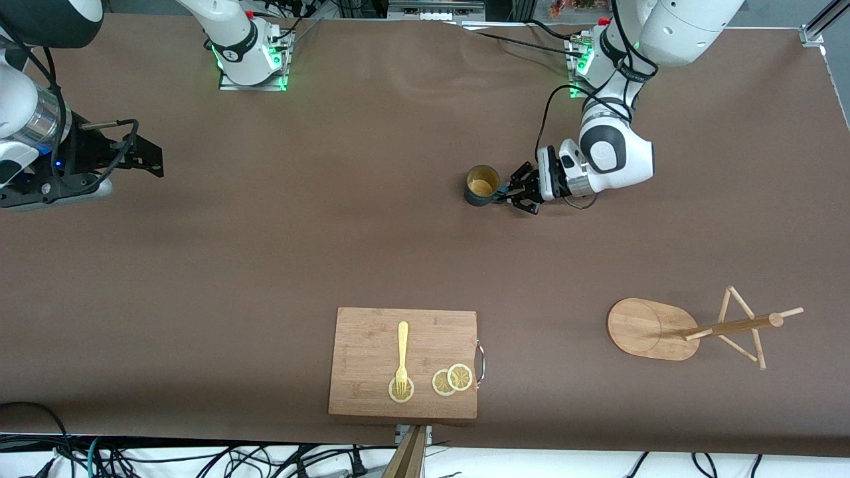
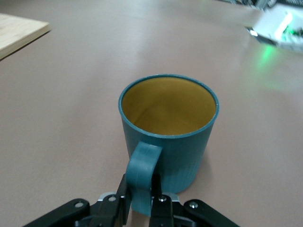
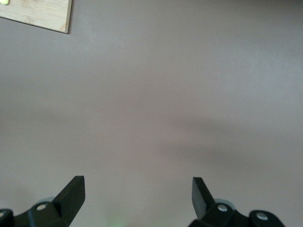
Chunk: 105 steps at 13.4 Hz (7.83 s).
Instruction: Pass cup and hang on rack
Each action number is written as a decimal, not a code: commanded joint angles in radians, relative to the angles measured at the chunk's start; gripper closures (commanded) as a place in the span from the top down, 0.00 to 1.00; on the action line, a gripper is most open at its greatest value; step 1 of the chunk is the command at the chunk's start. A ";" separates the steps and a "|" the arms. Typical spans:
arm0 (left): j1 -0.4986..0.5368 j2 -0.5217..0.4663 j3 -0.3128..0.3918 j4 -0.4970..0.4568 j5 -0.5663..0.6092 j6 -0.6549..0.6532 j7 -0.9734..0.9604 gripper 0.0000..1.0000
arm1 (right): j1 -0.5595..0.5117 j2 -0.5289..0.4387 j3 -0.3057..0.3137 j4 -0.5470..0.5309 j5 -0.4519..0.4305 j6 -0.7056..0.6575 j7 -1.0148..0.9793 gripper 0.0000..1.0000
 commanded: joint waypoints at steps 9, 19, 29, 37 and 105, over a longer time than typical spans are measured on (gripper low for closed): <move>0.298 -0.268 0.154 0.037 0.348 -0.447 -1.149 0.00 | -0.011 -0.018 0.006 -0.018 -0.006 0.010 -0.011 1.00; 0.626 -0.088 0.212 0.297 0.336 -0.869 -1.689 0.00 | -0.012 -0.018 0.006 -0.018 -0.005 0.015 -0.011 1.00; 0.663 0.160 0.211 0.471 0.141 -1.028 -1.707 0.00 | -0.011 -0.018 0.008 -0.018 -0.002 0.015 -0.010 1.00; 0.715 0.333 0.211 0.618 0.106 -1.111 -1.695 0.00 | -0.011 -0.018 0.008 -0.017 0.000 0.015 -0.010 1.00; 0.051 -0.314 0.286 0.931 1.570 -0.927 -2.454 1.00 | -0.011 -0.018 0.008 -0.017 0.000 0.015 -0.010 1.00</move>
